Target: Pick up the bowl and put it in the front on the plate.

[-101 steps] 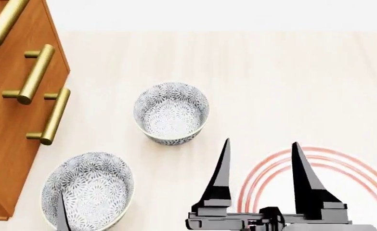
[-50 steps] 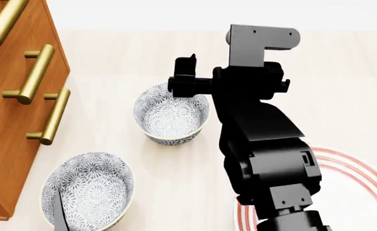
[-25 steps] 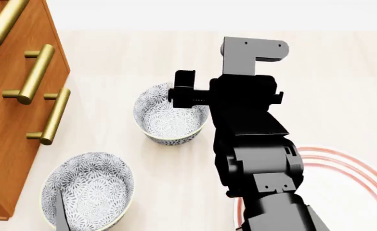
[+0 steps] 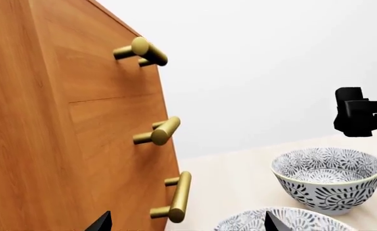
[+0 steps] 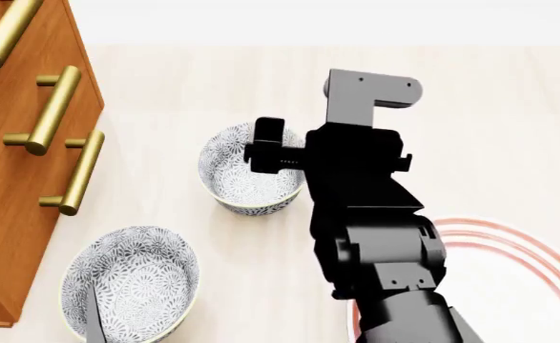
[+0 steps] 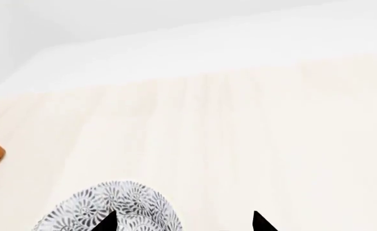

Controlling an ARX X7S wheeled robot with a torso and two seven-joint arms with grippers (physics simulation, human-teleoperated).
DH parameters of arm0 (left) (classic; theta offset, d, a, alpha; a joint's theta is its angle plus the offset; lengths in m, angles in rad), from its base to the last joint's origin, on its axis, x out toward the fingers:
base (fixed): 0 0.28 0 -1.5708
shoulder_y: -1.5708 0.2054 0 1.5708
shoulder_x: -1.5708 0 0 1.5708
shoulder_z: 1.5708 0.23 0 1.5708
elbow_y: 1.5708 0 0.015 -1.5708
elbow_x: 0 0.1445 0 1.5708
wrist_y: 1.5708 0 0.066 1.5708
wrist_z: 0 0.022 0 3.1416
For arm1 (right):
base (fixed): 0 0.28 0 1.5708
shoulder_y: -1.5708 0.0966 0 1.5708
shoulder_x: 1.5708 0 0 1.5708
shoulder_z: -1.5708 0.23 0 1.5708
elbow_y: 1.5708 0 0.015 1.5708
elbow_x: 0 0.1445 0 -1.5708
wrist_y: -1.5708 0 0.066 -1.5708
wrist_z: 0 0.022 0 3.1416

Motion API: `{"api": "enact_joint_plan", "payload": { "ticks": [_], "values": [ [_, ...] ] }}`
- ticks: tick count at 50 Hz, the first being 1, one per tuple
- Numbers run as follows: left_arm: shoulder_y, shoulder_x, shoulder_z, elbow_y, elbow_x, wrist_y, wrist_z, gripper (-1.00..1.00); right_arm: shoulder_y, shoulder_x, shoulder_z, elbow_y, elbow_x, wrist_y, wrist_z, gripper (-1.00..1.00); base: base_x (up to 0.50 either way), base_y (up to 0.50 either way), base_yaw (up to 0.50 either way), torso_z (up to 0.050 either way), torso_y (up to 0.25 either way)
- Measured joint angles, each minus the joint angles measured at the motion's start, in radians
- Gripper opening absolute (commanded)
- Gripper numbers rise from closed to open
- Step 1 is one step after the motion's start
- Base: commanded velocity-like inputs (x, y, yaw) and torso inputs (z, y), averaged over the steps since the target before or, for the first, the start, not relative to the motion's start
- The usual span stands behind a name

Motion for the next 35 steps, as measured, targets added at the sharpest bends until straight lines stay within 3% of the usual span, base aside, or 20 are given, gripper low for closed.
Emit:
{"api": "enact_joint_plan", "payload": {
  "ticks": [35],
  "values": [
    [-0.01, -0.01, 0.018, -0.015, -0.027, -0.019, -0.001, 1.0, 0.011, 0.025, 0.035, -0.053, 0.163, 0.129, 0.104, 1.0, 0.0, 0.0, 0.0, 0.0, 0.0]
  ]
}}
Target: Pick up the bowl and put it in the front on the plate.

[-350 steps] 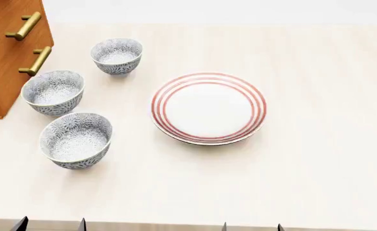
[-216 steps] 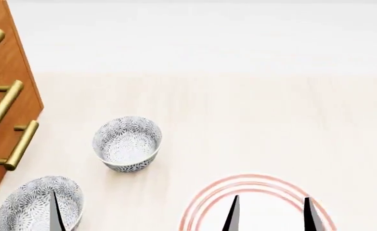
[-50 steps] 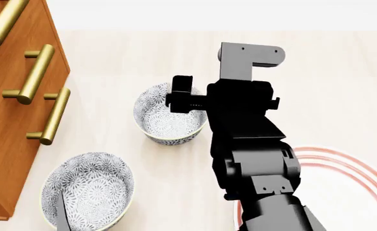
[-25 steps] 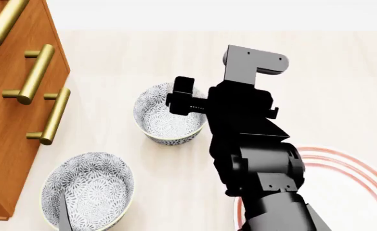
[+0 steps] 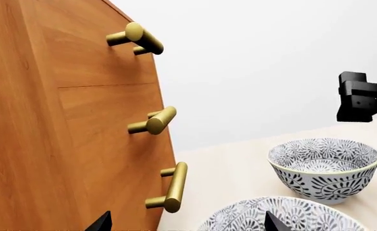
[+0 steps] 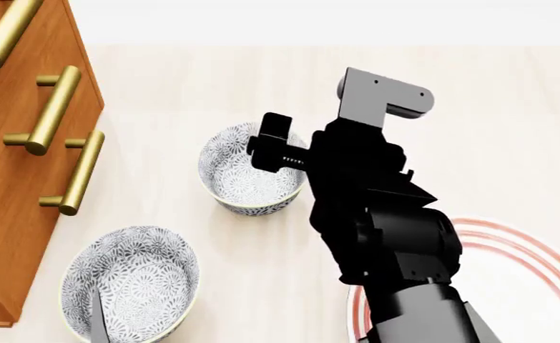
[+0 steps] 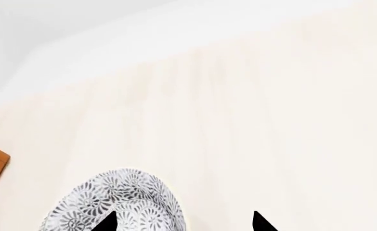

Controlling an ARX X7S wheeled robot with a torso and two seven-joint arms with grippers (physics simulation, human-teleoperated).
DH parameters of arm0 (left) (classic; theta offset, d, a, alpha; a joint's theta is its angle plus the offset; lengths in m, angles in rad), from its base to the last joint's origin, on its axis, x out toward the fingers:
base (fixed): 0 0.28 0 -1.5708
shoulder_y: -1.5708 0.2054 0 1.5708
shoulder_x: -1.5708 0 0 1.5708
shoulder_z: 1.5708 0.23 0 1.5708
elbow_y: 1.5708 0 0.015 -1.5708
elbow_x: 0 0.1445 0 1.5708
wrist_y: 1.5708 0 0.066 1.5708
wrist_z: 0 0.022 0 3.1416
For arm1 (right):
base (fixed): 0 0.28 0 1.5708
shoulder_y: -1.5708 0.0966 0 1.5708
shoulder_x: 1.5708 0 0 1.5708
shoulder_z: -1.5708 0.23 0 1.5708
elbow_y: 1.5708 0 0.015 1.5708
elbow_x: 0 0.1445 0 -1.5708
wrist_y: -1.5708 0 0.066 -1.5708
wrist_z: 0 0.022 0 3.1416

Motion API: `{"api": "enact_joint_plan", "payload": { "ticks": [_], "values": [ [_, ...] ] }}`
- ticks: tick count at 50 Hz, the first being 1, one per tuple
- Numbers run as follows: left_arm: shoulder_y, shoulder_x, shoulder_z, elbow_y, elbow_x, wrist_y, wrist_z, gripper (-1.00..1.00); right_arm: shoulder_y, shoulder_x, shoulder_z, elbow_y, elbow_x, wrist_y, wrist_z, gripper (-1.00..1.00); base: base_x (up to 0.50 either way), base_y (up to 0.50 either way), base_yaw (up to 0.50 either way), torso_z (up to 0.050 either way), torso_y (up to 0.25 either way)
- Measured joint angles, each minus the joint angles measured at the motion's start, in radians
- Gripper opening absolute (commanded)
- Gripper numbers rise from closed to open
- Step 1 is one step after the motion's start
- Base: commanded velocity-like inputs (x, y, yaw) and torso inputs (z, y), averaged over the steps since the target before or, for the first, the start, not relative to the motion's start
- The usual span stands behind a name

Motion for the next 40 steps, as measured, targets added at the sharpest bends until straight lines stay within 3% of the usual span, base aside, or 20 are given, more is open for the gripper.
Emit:
{"api": "enact_joint_plan", "payload": {
  "ticks": [40],
  "values": [
    [-0.007, -0.012, 0.015, -0.003, -0.018, -0.017, -0.01, 1.0, -0.09, 0.04, -0.023, -0.174, 0.066, 0.079, 0.079, 1.0, 0.0, 0.0, 0.0, 0.0, 0.0]
  ]
}}
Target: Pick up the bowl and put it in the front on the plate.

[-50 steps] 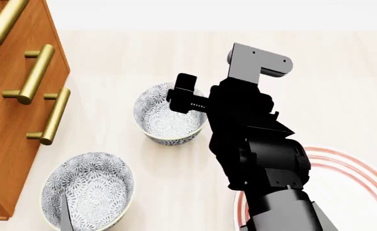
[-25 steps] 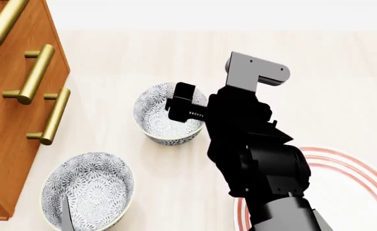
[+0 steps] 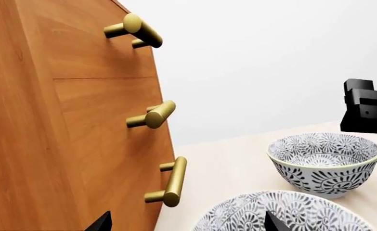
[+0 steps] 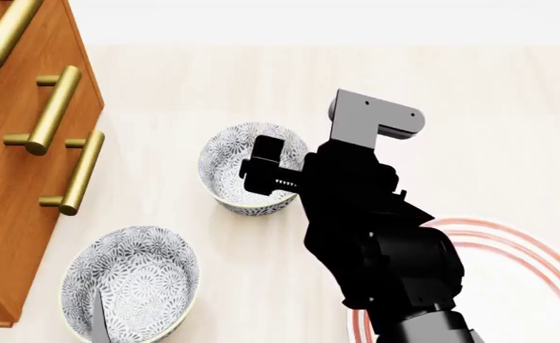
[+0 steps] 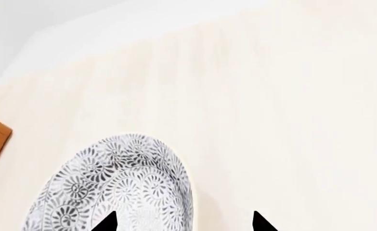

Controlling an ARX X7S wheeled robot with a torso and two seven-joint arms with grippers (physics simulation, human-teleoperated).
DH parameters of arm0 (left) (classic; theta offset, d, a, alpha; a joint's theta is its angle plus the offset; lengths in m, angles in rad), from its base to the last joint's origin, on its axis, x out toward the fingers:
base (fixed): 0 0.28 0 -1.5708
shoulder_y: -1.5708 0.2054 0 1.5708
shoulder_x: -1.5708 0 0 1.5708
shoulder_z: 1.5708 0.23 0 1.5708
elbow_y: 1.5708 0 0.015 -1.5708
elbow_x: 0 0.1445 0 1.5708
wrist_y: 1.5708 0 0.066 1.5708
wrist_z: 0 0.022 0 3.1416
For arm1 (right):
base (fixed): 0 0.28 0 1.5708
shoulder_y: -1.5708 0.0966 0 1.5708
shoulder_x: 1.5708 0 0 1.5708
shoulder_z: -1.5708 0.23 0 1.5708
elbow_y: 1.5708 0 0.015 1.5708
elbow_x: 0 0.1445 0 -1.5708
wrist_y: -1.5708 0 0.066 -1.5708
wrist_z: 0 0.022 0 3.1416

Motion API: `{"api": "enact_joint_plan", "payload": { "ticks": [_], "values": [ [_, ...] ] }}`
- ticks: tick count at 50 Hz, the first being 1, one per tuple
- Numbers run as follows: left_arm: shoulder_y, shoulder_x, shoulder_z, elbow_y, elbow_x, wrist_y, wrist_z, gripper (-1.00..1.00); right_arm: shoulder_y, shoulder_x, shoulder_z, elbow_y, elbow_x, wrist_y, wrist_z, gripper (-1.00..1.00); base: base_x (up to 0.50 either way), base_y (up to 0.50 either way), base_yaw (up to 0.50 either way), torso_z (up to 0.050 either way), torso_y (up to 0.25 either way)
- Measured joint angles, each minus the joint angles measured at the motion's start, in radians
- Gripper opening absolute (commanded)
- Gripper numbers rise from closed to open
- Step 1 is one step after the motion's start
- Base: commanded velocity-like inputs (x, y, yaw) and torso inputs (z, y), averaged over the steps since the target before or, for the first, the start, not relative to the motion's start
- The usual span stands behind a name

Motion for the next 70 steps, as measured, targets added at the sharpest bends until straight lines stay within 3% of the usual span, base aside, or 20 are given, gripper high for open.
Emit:
{"api": "enact_joint_plan", "payload": {
  "ticks": [70],
  "values": [
    [-0.008, -0.02, 0.028, -0.009, -0.02, -0.002, -0.016, 1.0, -0.041, 0.003, -0.059, -0.011, 0.012, -0.016, 0.001, 1.0, 0.0, 0.0, 0.0, 0.0, 0.0]
  ]
}}
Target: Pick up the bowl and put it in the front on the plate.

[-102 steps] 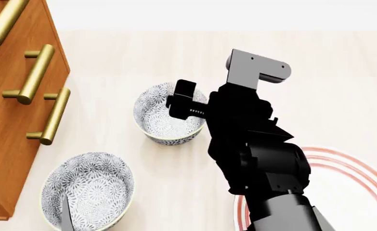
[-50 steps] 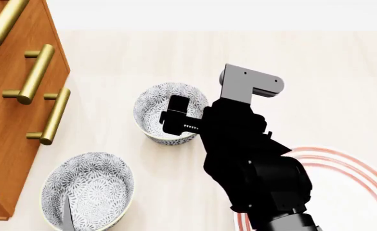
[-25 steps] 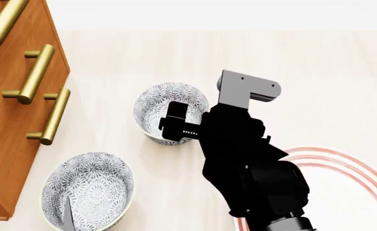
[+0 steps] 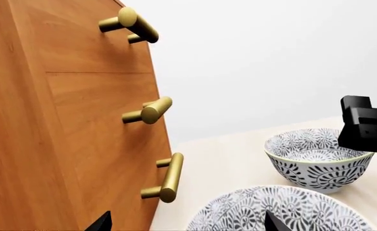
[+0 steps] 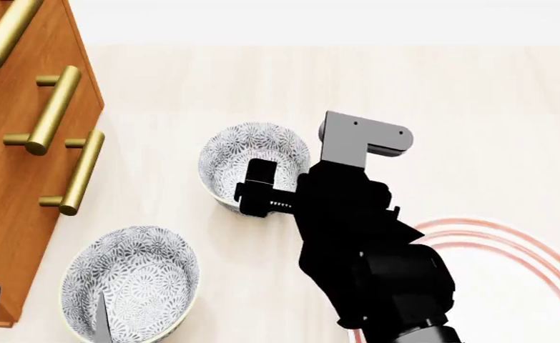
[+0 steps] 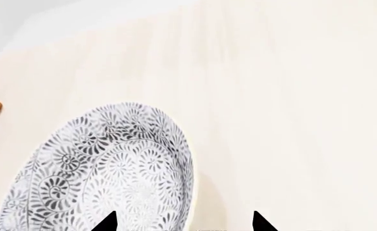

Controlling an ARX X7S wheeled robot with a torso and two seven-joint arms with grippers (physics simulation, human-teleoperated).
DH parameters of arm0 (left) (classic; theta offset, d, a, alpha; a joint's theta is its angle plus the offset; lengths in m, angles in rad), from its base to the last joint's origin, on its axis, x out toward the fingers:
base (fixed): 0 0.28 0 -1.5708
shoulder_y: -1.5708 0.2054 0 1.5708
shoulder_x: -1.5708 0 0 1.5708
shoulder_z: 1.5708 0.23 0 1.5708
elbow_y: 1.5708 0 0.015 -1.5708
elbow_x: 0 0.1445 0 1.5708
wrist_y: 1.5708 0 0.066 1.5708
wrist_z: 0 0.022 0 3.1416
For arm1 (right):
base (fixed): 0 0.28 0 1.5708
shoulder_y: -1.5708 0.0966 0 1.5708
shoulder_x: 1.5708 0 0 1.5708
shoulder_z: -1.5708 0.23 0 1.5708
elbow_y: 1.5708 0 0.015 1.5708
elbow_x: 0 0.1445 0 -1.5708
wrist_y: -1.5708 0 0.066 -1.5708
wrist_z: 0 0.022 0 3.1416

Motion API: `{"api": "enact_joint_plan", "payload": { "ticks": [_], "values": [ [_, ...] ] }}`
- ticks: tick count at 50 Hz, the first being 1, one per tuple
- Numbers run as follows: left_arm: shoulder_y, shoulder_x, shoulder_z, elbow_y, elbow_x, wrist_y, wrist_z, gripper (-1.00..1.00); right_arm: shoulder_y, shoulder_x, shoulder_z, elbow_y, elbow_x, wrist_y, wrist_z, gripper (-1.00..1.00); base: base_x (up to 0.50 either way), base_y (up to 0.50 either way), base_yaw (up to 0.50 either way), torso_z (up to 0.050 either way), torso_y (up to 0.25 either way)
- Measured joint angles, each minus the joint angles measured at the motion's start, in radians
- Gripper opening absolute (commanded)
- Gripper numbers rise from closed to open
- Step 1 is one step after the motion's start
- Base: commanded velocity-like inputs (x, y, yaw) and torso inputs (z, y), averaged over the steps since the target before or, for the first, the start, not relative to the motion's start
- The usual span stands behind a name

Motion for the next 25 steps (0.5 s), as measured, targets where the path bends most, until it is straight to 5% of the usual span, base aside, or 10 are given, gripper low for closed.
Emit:
{"api": "enact_joint_plan", "payload": {
  "ticks": [25],
  "values": [
    [-0.004, -0.005, 0.006, -0.002, -0.01, -0.007, -0.007, 1.0, -0.006, -0.004, -0.03, 0.013, -0.01, -0.021, -0.014, 1.0, 0.0, 0.0, 0.0, 0.0, 0.0]
  ]
}}
